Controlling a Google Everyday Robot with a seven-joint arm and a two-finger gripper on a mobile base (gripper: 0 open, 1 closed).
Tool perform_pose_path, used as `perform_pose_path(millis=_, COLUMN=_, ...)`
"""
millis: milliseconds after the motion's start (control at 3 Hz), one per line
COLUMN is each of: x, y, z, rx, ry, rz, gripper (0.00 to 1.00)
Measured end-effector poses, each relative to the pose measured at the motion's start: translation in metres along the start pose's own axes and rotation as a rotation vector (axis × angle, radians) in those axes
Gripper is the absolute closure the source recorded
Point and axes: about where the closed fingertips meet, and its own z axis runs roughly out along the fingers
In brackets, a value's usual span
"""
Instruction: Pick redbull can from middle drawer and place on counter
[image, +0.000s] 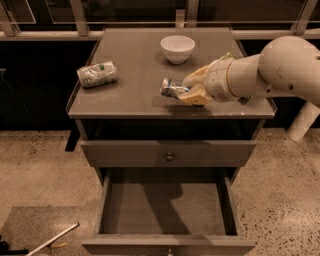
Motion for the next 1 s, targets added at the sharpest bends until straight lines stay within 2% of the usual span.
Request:
perform_pose_path(millis=333, x=0.0, y=0.0, z=0.0, rx=0.0, ry=0.0, rz=0.0, gripper=0.11)
perform_pose_path(millis=667, x=0.0, y=0.0, z=0.0, rx=0.0, ry=0.0, rz=0.0, gripper=0.0)
perform_pose_path(millis=1000, x=0.0, y=0.0, z=0.0, rx=0.0, ry=0.0, rz=0.0, gripper=0.0)
